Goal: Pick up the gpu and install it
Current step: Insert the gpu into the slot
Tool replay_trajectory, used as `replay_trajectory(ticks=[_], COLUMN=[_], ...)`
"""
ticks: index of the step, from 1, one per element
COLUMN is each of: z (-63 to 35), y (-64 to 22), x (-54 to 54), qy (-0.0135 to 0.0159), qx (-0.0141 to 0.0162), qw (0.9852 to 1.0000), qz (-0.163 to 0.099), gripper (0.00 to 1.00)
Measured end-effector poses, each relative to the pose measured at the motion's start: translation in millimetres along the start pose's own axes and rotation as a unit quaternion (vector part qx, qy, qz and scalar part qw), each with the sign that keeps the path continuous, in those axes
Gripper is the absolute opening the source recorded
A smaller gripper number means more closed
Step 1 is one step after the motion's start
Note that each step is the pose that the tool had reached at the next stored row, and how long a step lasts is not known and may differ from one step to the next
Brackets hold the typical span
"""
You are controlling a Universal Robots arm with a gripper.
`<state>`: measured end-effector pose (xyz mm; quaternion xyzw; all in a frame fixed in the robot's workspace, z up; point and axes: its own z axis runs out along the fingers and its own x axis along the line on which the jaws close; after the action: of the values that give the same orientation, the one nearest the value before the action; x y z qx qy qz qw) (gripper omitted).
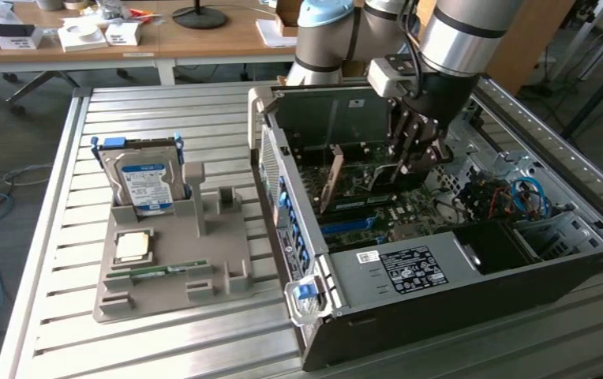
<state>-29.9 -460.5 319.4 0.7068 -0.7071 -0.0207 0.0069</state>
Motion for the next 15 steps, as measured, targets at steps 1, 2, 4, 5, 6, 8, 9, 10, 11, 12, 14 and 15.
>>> replay_trajectory(ticks=[1, 2, 4, 5, 6, 8, 9, 10, 11, 12, 14, 15], z=[1.2, 2.4, 4.7, 5.9, 7.0, 9.5, 10.6, 11.4, 11.8, 12.3, 13.6, 14.3], y=[0.0, -0.1, -0.2, -0.2, -0.2, -0.2, -0.1, -0.1, 0.0, 0.0, 0.0, 0.1], x=[0.0, 0.1, 0.1, 0.1, 0.2, 0.2, 0.2, 0.2, 0.2, 0.2, 0.3, 0.3], qy=[0.0, 0.0, 0.0, 0.0, 0.0, 0.0, 0.0, 0.0, 0.0, 0.0, 0.0, 0.0], qx=[0.0, 0.0, 0.0, 0.0, 0.0, 0.0, 0.0, 0.0, 0.0, 0.0, 0.0, 0.0], qw=[1.0, 1.0, 1.0, 1.0, 1.0, 1.0, 1.0, 1.0, 1.0, 1.0, 1.0, 1.0], qz=[0.0, 0.0, 0.0, 0.0, 0.0, 0.001, 0.001, 0.001, 0.0, 0.001, 0.001, 0.001], gripper=[0.26, 0.26, 0.26, 0.26, 0.26, 0.26, 0.26, 0.26, 0.26, 0.26, 0.26, 0.26])
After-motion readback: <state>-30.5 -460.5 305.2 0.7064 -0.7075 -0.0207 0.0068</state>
